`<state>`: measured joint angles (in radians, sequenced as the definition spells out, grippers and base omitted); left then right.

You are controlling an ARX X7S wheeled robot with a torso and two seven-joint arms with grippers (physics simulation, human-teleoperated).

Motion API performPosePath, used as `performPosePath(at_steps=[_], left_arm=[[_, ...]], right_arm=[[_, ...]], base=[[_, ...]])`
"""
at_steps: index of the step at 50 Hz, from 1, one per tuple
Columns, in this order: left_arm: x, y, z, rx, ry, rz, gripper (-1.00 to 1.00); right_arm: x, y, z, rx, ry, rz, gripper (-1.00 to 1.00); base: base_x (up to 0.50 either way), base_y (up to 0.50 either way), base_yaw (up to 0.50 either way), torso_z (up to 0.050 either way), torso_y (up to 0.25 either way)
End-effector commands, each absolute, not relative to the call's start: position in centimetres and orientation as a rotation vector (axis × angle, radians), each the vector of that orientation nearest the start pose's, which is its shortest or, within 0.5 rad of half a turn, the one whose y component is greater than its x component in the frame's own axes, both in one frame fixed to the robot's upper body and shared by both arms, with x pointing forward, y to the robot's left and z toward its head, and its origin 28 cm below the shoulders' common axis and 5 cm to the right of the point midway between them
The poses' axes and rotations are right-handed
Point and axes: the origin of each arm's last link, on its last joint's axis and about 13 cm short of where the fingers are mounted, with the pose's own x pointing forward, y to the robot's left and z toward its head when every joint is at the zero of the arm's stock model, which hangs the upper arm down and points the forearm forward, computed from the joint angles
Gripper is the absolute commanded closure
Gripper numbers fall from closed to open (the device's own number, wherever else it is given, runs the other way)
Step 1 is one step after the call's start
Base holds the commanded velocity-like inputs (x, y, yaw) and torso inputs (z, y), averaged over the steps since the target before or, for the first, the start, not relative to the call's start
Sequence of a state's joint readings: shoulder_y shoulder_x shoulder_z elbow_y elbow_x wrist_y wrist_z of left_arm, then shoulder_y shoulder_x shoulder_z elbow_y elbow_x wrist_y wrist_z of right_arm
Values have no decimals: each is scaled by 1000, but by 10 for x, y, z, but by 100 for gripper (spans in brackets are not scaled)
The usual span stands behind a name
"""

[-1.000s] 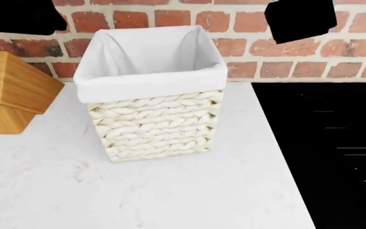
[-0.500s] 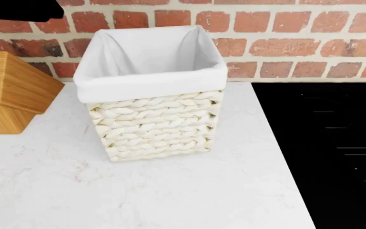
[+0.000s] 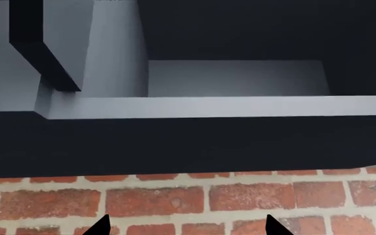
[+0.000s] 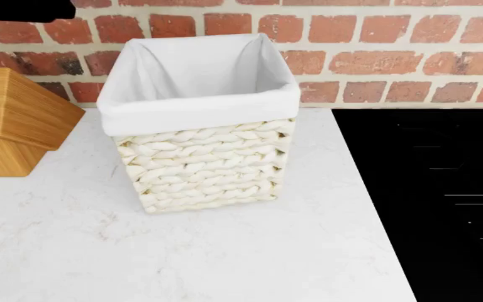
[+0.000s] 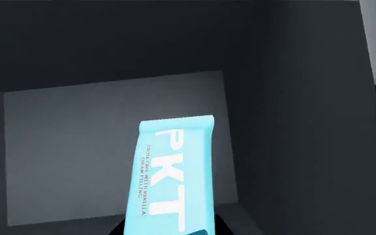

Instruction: Pick the boxed food and bar from the counter and place them in the cabinets closest to them.

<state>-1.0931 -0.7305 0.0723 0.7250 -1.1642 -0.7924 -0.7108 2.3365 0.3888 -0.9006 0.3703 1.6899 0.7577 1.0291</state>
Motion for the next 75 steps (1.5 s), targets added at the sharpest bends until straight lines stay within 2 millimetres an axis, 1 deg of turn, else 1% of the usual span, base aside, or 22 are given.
performPosePath(at_steps=[1, 7, 11, 12, 23, 30, 33, 38, 42, 50, 55, 61, 70, 75], left_arm=[[205, 251, 346, 11, -691, -52, -100], [205, 251, 347, 14, -694, -51, -100], [205, 251, 347, 16, -695, -50, -100], [204, 251, 347, 16, -696, -50, -100], [204, 250, 348, 21, -698, -59, -100], [204, 249, 347, 25, -697, -67, -100], [204, 249, 347, 27, -697, -66, -100], [203, 249, 348, 28, -697, -67, -100], [203, 249, 348, 29, -698, -67, -100], [203, 248, 349, 32, -699, -67, -100], [201, 249, 349, 26, -708, -68, -100], [192, 247, 347, 32, -733, -75, -100], [173, 247, 346, 24, -782, -76, -100], [167, 246, 341, 9, -803, -69, -100]], right_arm=[[248, -55, 566, 68, -249, -60, 100], [268, -55, 557, 71, -140, -69, 100], [275, -57, 552, 80, -97, -72, 100], [275, -57, 551, 70, -93, -78, -100], [267, -51, 556, 56, -146, -27, -100], [244, -44, 567, 13, -299, -4, -100], [236, -42, 570, -28, -365, -28, -100], [216, -36, 577, -103, -504, -54, -100], [206, -33, 579, -150, -547, -65, -100], [193, -31, 580, -182, -593, -62, -100], [177, -29, 579, -180, -649, -21, -100], [162, -32, 573, -189, -693, -32, -100], [138, -35, 553, -198, -732, 20, -100], [128, -35, 543, -211, -745, 40, -100]], base=[[0, 0, 0, 0, 0], [0, 0, 0, 0, 0], [0, 0, 0, 0, 0], [0, 0, 0, 0, 0], [0, 0, 0, 0, 1], [0, 0, 0, 0, 0], [0, 0, 0, 0, 0], [0, 0, 0, 0, 0], [0, 0, 0, 0, 0], [0, 0, 0, 0, 0], [0, 0, 0, 0, 0], [0, 0, 0, 0, 0], [0, 0, 0, 0, 0], [0, 0, 0, 0, 0]])
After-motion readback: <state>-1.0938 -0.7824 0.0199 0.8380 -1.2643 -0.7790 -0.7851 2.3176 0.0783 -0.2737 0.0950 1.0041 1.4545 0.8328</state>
